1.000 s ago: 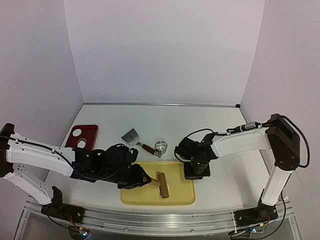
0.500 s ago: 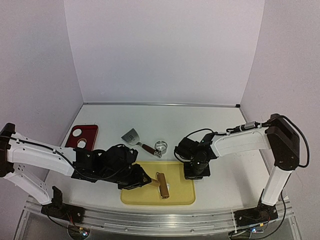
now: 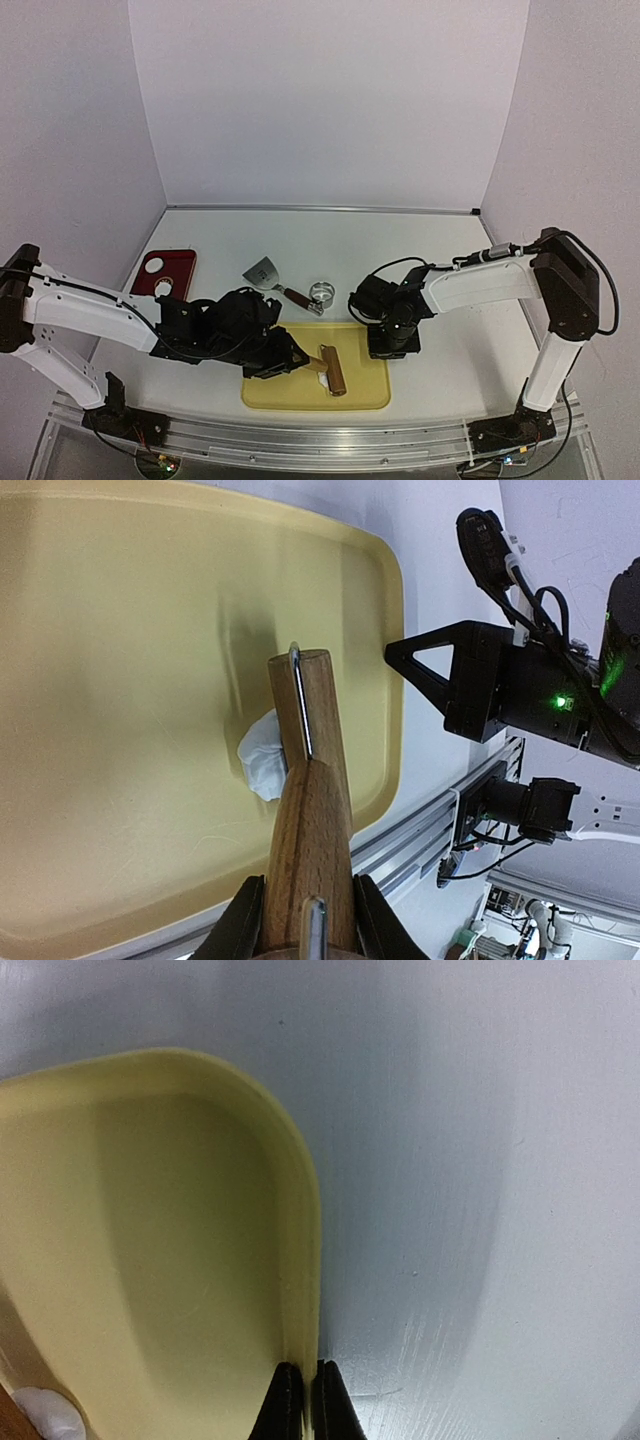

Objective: Roll out the dumpling wrappers from the dough

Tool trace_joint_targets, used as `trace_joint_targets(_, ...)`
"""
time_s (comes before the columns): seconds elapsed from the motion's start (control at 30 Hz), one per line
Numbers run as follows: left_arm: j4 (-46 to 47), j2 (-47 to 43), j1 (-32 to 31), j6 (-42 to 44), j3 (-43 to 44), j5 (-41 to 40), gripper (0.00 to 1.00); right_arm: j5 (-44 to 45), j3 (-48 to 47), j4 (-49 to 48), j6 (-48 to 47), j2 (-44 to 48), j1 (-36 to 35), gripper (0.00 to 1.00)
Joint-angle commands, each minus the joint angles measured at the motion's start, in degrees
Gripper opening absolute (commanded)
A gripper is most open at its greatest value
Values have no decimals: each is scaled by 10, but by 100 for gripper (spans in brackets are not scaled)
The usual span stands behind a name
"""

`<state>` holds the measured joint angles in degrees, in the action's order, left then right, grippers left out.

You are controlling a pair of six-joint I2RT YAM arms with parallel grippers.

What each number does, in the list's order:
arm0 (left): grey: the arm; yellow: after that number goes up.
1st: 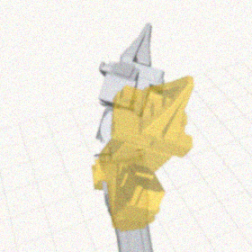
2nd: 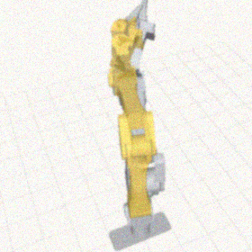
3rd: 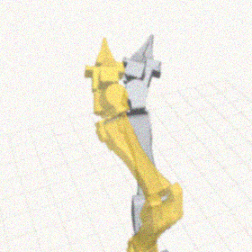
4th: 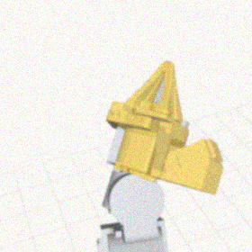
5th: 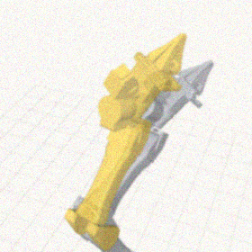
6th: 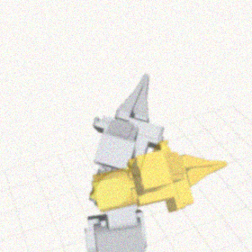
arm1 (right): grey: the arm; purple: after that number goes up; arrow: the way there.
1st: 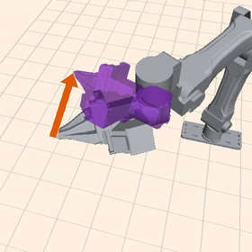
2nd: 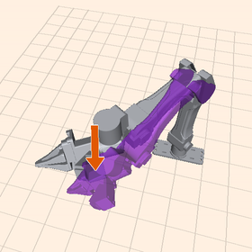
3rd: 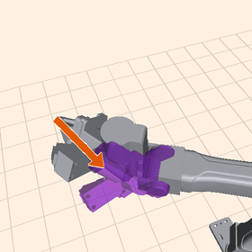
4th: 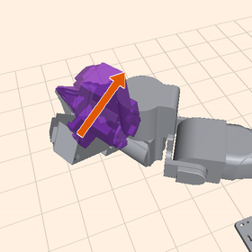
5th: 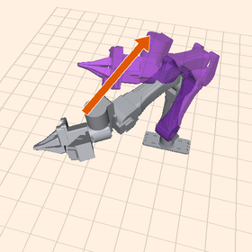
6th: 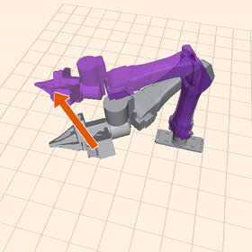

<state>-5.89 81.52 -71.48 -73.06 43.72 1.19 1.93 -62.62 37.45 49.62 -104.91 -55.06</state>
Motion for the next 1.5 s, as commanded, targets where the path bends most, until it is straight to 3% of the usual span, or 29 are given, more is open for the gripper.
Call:
trace_joint_targets(0.0,-115,8,2,-9,-25,-3,0,-14,9,-17,-14,-49,-11,0)
trace_joint_targets(0.17,-144,-30,3,-20,-35,-6,0,-15,1,-17,-18,-57,-11,0)
trace_joint_targets(0.4,-117,-67,2,-29,-76,-6,0,-15,-4,-18,-21,-65,-11,0)
trace_joint_targets(0.83,-82,59,2,16,-15,29,0,-15,2,-18,-21,-58,-12,0)
trace_joint_targets(1.23,-114,-54,3,-39,-86,1,0,-14,0,-18,-25,-58,-11,0)
trace_joint_targets(1.47,-94,-25,2,-28,-79,15,0,-14,0,-18,-26,-57,-11,0)
